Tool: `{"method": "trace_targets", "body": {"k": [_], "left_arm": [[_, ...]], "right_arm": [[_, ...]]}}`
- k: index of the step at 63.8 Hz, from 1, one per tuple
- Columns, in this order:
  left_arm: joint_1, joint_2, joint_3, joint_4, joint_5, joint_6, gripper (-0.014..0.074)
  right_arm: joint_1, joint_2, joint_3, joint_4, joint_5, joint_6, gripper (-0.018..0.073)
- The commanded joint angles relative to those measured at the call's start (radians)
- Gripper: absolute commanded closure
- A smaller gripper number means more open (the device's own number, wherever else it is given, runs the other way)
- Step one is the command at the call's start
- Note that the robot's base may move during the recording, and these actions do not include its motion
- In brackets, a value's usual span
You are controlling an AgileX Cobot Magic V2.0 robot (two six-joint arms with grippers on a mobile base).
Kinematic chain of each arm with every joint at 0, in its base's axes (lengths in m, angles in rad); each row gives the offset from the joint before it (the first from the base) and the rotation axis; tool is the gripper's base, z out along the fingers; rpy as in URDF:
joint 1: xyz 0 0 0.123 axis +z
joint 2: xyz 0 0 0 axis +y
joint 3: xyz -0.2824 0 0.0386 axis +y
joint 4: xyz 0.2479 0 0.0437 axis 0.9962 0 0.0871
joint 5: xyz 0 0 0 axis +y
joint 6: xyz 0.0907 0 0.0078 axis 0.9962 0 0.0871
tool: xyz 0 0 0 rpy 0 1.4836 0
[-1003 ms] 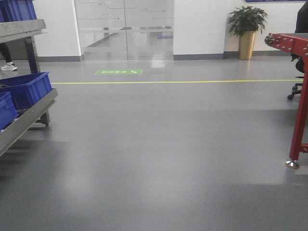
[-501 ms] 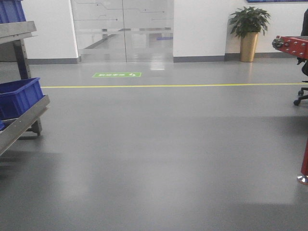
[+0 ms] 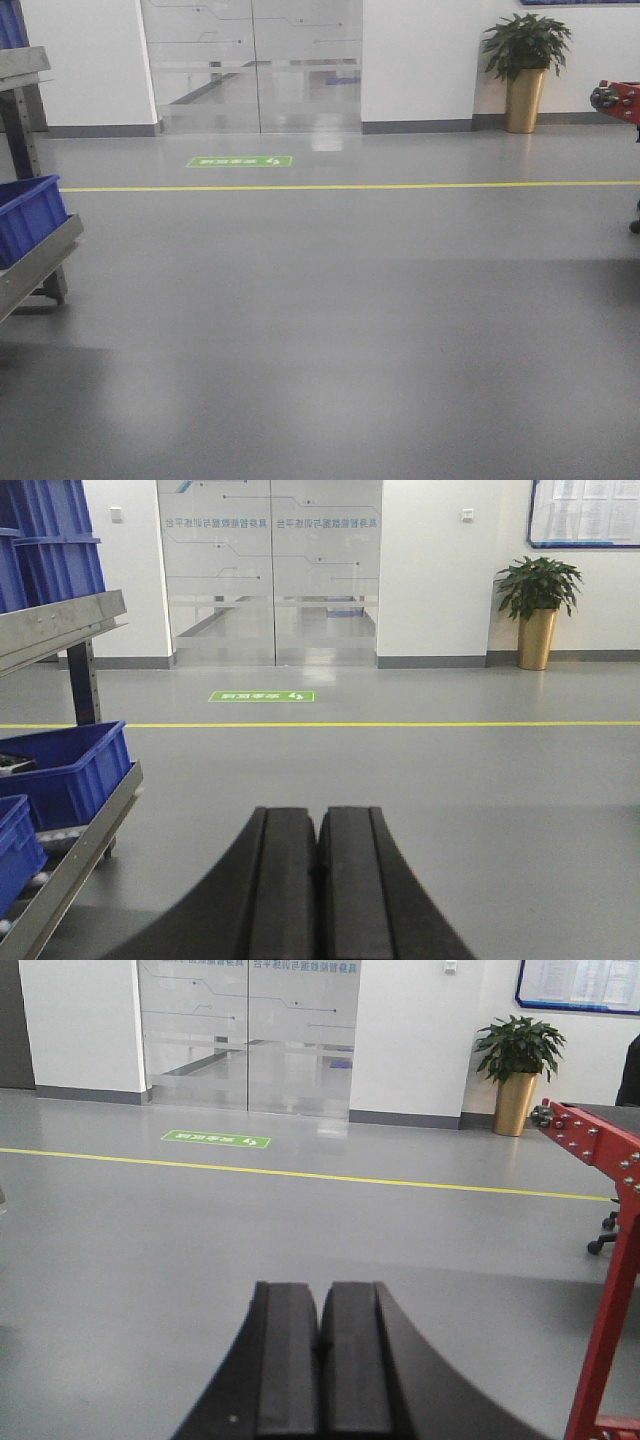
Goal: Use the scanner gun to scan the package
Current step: 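Drive the base forward along the aisle toward the red table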
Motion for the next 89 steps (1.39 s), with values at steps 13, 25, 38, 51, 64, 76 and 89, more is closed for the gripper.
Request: {"method": "trace_targets", "body": {"k": [13, 25, 38, 51, 64, 76, 89], "left_arm": [[0.002, -0.004, -0.002, -0.005, -0.021, 0.0, 0.0707], [0.002, -0.004, -0.002, -0.005, -0.021, 0.0, 0.0707], [0.002, -0.004, -0.002, -0.005, -0.021, 0.0, 0.0707], [0.002, -0.004, -0.002, -0.005, -0.021, 0.0, 0.0707], [0.002, -0.004, -0.002, -0.005, -0.021, 0.0, 0.0707], [0.002, -0.004, -0.002, -0.005, -0.021, 0.0, 0.0707], [0.002, -0.004, -0.002, -0.005, -0.021, 0.0, 0.0707]], "right_arm": [[-0.004, -0.002, 0.0, 0.003, -0.016, 0.001, 0.0727], [-0.004, -0.002, 0.0, 0.003, -0.016, 0.001, 0.0727], [-0.004, -0.002, 0.0, 0.003, -0.016, 0.001, 0.0727], [-0.004, -0.002, 0.0, 0.003, -0.016, 0.001, 0.0727], [-0.004, -0.002, 0.0, 0.003, -0.016, 0.001, 0.0727], [-0.004, -0.002, 0.0, 0.003, -0.016, 0.001, 0.0727], [-0.004, -0.002, 0.0, 0.003, -0.016, 0.001, 0.0727]]}}
